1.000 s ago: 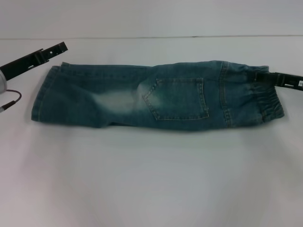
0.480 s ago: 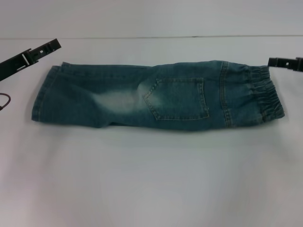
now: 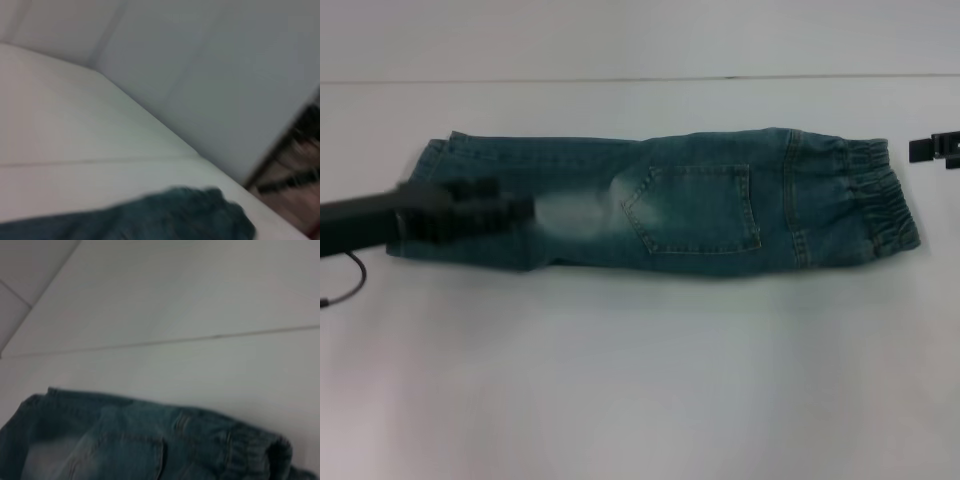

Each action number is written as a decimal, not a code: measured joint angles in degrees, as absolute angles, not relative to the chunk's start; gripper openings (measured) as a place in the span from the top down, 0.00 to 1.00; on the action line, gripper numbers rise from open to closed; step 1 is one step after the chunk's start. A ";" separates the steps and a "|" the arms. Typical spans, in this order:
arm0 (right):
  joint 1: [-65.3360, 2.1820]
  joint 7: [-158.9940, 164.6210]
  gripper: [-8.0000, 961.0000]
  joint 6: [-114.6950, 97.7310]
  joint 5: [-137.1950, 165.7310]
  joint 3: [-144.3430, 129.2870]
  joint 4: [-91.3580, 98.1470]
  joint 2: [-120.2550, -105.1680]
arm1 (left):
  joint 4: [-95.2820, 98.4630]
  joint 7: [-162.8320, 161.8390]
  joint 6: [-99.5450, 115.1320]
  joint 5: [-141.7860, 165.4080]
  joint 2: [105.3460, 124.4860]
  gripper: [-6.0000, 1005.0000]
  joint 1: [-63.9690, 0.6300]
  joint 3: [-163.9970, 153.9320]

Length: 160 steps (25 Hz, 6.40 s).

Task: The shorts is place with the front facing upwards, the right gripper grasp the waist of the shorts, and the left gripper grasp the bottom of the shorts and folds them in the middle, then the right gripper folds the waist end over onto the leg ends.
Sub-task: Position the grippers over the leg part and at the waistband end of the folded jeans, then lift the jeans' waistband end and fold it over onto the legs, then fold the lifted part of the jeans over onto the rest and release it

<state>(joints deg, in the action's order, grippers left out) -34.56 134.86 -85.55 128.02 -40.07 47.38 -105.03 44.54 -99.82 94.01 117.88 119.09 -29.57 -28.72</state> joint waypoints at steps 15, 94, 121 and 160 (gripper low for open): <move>-44.12 149.42 0.11 -85.33 145.22 -39.91 43.74 -106.68 | 46.98 -99.78 97.46 120.39 119.62 0.08 -30.26 -35.20; -52.84 140.00 0.86 -93.86 144.79 -38.01 46.67 -106.59 | -13.91 6.80 52.34 66.49 124.63 0.96 -48.40 -10.03; -53.38 141.53 0.87 -101.03 137.91 -35.41 51.39 -106.35 | -26.35 17.01 44.11 75.12 124.63 0.99 -48.48 0.59; -54.24 141.25 0.86 -102.86 136.33 -36.12 50.60 -106.32 | -34.91 14.86 44.36 90.40 124.10 0.96 -34.59 16.80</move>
